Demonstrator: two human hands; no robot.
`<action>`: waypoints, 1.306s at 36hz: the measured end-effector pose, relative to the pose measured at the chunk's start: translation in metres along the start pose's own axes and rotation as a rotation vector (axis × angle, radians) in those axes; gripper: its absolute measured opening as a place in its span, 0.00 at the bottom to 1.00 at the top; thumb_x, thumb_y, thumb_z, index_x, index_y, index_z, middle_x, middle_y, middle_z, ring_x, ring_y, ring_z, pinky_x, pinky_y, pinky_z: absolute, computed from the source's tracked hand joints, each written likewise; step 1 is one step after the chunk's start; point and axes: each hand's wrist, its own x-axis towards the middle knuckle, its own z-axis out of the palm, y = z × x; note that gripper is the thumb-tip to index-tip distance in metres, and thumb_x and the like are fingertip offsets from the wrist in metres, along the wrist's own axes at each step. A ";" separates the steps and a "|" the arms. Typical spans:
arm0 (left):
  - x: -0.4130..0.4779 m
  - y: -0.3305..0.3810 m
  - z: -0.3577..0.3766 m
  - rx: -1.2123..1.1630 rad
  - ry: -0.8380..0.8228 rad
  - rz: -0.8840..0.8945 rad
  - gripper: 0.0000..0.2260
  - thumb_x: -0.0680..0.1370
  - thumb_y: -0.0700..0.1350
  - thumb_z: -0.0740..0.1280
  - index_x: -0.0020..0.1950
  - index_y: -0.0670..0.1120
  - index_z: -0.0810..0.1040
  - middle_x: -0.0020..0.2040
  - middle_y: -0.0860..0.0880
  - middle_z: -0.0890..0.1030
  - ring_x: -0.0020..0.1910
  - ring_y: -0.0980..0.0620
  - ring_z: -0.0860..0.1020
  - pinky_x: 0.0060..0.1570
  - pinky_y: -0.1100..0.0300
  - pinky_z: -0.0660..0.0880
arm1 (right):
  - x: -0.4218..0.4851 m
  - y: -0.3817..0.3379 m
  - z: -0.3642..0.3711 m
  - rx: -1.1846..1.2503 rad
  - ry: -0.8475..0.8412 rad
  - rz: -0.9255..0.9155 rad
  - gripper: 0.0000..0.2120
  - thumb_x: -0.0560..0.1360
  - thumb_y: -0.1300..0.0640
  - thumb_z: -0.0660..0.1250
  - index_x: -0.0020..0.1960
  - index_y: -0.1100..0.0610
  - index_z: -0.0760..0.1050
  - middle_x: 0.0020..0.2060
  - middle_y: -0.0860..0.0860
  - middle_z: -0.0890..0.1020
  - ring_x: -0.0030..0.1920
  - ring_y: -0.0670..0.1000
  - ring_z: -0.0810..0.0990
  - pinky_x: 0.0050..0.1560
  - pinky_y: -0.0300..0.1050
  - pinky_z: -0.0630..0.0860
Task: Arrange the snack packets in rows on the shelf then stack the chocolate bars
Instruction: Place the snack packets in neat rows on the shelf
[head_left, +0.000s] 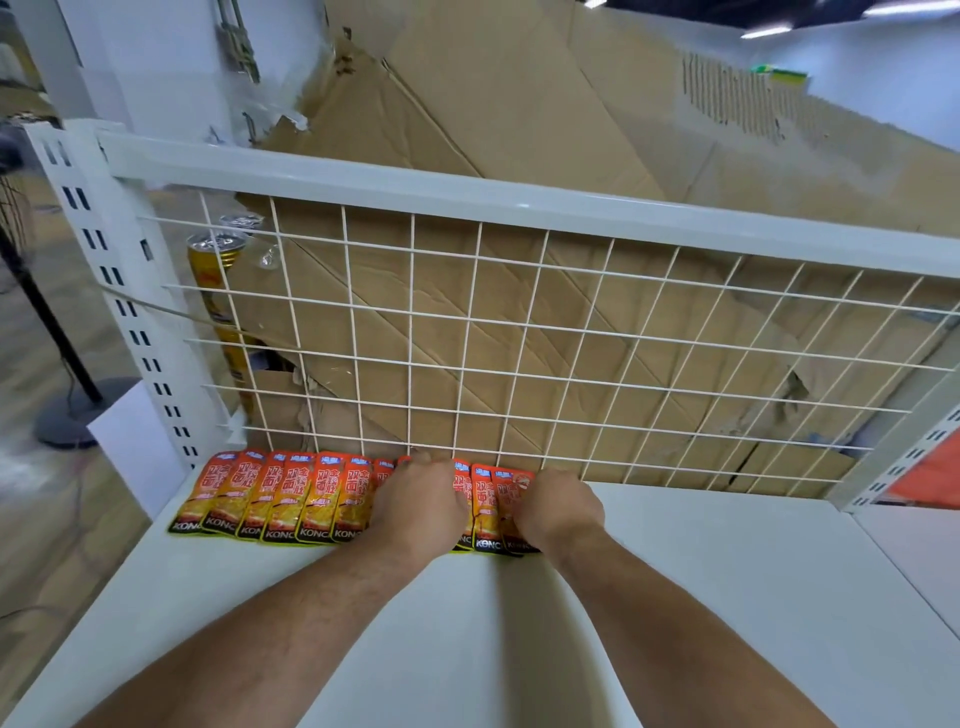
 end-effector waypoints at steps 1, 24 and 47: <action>-0.001 0.000 0.000 -0.001 0.001 0.000 0.13 0.78 0.52 0.62 0.59 0.50 0.78 0.58 0.48 0.76 0.56 0.46 0.77 0.50 0.53 0.78 | -0.001 0.001 0.000 0.000 0.001 0.010 0.13 0.77 0.58 0.61 0.59 0.55 0.77 0.57 0.52 0.82 0.58 0.55 0.81 0.53 0.45 0.77; -0.022 0.064 0.029 0.134 -0.115 0.371 0.29 0.80 0.60 0.54 0.79 0.53 0.56 0.79 0.52 0.58 0.79 0.49 0.51 0.76 0.46 0.49 | -0.037 0.097 0.011 -0.130 0.054 -0.136 0.33 0.78 0.35 0.54 0.79 0.48 0.57 0.79 0.50 0.59 0.78 0.55 0.56 0.75 0.55 0.58; -0.133 0.353 0.105 0.119 -0.279 0.522 0.29 0.81 0.62 0.50 0.81 0.53 0.52 0.81 0.51 0.52 0.80 0.47 0.50 0.77 0.47 0.48 | -0.149 0.418 -0.041 0.043 0.140 0.096 0.33 0.79 0.35 0.54 0.80 0.47 0.54 0.80 0.50 0.55 0.78 0.55 0.54 0.76 0.52 0.58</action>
